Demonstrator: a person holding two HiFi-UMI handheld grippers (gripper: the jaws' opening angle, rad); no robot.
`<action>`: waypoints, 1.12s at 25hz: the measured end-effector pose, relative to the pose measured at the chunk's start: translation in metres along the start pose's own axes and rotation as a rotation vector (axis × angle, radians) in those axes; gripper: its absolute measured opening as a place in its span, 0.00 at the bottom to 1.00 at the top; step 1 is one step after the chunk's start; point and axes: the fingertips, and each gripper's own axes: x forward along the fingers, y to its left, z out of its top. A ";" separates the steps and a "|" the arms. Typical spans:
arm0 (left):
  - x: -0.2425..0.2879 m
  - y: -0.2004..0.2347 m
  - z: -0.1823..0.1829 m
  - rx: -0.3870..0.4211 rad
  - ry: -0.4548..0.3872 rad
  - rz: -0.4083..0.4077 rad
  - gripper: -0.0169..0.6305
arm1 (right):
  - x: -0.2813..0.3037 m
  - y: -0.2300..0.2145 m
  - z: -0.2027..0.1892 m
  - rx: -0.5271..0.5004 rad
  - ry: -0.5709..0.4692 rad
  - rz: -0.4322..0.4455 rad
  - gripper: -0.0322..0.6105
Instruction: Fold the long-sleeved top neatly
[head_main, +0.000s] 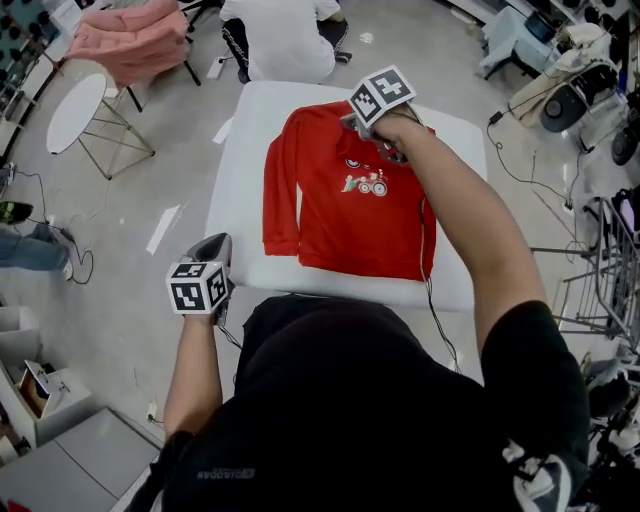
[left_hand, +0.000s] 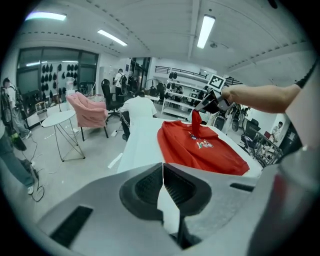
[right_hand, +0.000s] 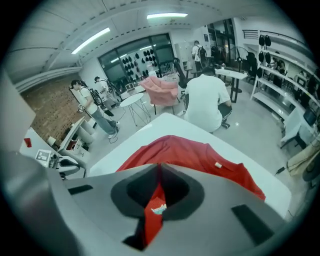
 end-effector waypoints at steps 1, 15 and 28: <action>-0.002 0.004 -0.001 -0.004 -0.002 0.006 0.04 | 0.012 0.000 -0.001 0.012 0.012 -0.002 0.08; -0.009 0.018 -0.020 0.010 0.014 0.020 0.04 | 0.070 -0.003 0.024 0.146 -0.129 0.023 0.21; 0.015 -0.050 0.019 0.100 -0.051 -0.064 0.04 | -0.049 0.035 -0.061 -0.002 -0.369 0.003 0.06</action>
